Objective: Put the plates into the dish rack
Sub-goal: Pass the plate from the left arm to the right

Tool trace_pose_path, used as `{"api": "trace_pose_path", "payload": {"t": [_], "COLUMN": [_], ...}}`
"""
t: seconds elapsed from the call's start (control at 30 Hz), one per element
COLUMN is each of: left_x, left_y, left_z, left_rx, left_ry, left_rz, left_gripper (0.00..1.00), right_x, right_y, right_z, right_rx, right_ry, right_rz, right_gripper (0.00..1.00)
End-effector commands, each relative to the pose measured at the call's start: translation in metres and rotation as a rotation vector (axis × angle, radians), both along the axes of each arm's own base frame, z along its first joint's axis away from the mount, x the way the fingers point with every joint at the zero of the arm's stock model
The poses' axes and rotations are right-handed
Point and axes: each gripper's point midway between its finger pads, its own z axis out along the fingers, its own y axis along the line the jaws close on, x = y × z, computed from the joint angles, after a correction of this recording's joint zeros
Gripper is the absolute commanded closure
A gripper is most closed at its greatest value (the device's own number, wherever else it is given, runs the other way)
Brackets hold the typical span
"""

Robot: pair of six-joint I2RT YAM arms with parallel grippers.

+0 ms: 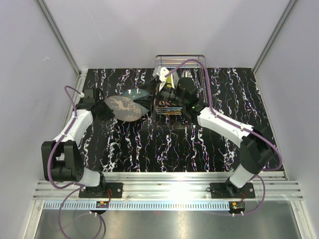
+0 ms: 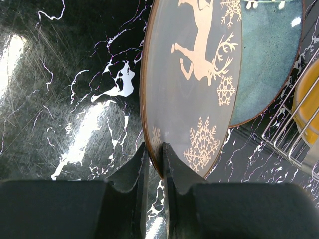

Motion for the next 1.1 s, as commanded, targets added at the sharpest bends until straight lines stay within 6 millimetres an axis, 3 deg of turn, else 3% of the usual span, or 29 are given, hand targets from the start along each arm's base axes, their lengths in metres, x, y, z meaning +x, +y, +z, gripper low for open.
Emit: {"api": "trace_pose_path", "payload": {"t": [0.0,1.07], "left_x": [-0.0017,-0.0016], "left_y": [0.0004,-0.0007], "left_z": [0.0159,0.0219], "left_rx": [0.038,0.036], "left_ry": [-0.04,-0.06], "left_rz": [-0.046,-0.055], "left_gripper": [1.0,1.0], "right_x": [-0.0162,-0.0205], "right_y": [-0.0008,0.0063], "right_z": [0.0282,0.021], "right_rx": [0.062,0.054], "right_ry": [-0.046,-0.023], "right_rz": [0.036,0.082], "right_gripper": [0.22,0.23]}}
